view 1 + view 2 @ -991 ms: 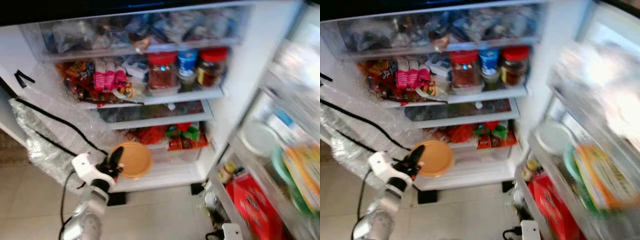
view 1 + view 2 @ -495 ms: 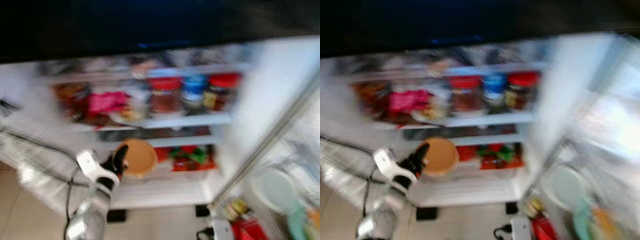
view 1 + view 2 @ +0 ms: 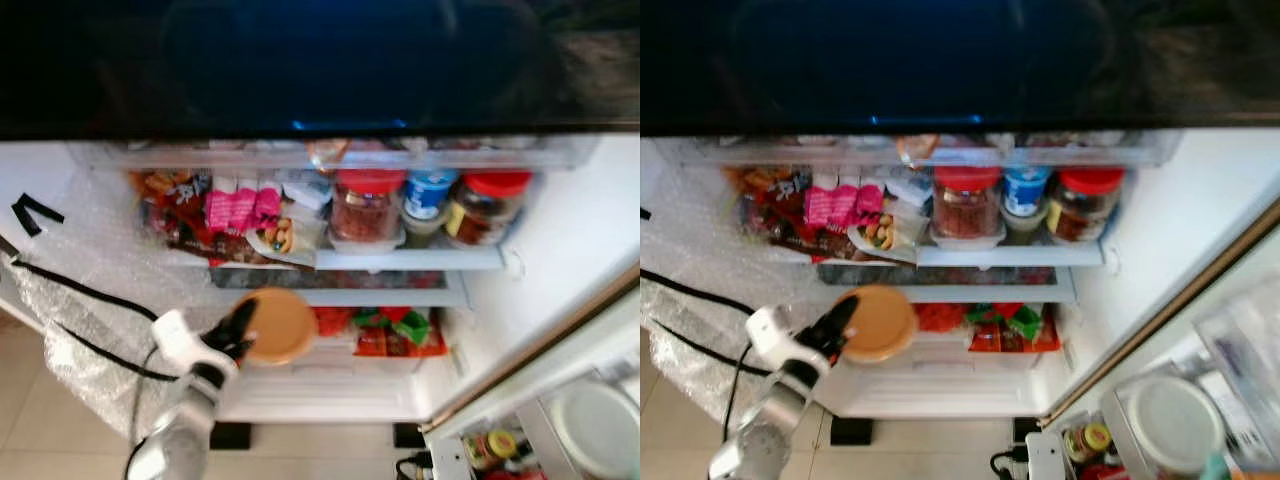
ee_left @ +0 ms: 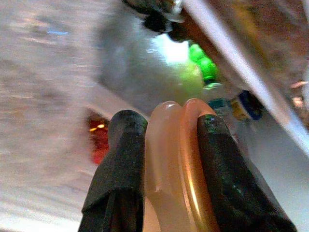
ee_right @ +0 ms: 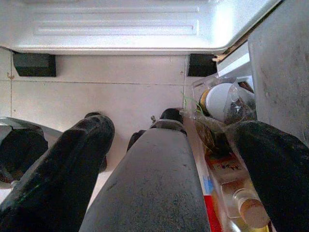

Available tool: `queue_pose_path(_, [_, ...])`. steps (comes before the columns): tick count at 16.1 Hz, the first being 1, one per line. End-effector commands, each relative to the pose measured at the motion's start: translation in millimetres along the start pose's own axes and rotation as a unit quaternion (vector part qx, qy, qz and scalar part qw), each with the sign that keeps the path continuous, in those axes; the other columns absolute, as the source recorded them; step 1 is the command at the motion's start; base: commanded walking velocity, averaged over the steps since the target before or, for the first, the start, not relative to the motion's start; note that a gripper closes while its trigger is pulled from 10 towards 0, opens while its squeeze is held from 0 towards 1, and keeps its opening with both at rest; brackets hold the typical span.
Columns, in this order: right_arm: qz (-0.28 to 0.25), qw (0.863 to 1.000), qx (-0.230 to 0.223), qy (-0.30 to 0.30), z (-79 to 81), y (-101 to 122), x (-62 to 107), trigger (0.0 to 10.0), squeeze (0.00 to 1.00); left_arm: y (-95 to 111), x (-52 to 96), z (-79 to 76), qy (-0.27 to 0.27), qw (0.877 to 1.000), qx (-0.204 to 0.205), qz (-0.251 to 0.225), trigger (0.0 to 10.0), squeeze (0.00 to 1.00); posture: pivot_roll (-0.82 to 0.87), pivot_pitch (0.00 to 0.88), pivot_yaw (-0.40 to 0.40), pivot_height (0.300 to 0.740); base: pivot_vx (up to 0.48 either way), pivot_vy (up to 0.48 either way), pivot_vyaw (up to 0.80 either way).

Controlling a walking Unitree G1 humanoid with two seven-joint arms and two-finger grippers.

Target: Restocking fridge

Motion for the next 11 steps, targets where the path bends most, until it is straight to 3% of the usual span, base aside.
queue_pose_path(1, [0.037, 0.999, -0.015, -0.011, -5.6, -25.4, 5.4, 10.0, 0.00, -2.9, -3.2, -0.9, -0.007, 1.000, 0.008, 0.003, 10.0, 0.00, -0.03, 0.180, 0.017, 0.740, 0.000, 0.000, 0.00])
queue_pose_path(3, [0.037, 0.999, -0.012, -0.012, -6.1, -25.0, 5.3, 10.0, 0.00, 1.0, -13.9, -9.9, -0.026, 1.000, 0.010, -0.004, 10.0, 0.00, -0.03, 0.178, 0.014, 0.740, 0.000, 0.000, 0.00])
queue_pose_path(7, [0.044, 0.999, 0.010, -0.013, -7.4, -25.7, 5.4, 10.0, 0.00, 3.6, -19.8, -15.7, -0.035, 0.999, 0.011, -0.014, 10.0, 0.00, -0.04, 0.184, 0.010, 0.736, 0.000, 0.000, 0.00])
queue_pose_path(11, [0.042, 0.999, 0.017, -0.007, -6.1, -25.2, 5.3, 10.0, 0.00, 9.8, -24.1, -22.8, -0.045, 0.999, -0.003, -0.025, 10.0, 0.00, -0.04, 0.184, 0.012, 0.683, 0.000, 0.000, 0.00])
Point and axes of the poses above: a point about 5 cm out from each wrist's last joint towards the gripper, its own x axis pointing back from the gripper into the wrist, its own y axis along the axis of the wrist's last joint, z = x × y, the point moved 3 cm from there along -x, pointing out of the wrist towards the gripper, and after that the axes turned 11 degrees about -x, right-handed, at the moved point
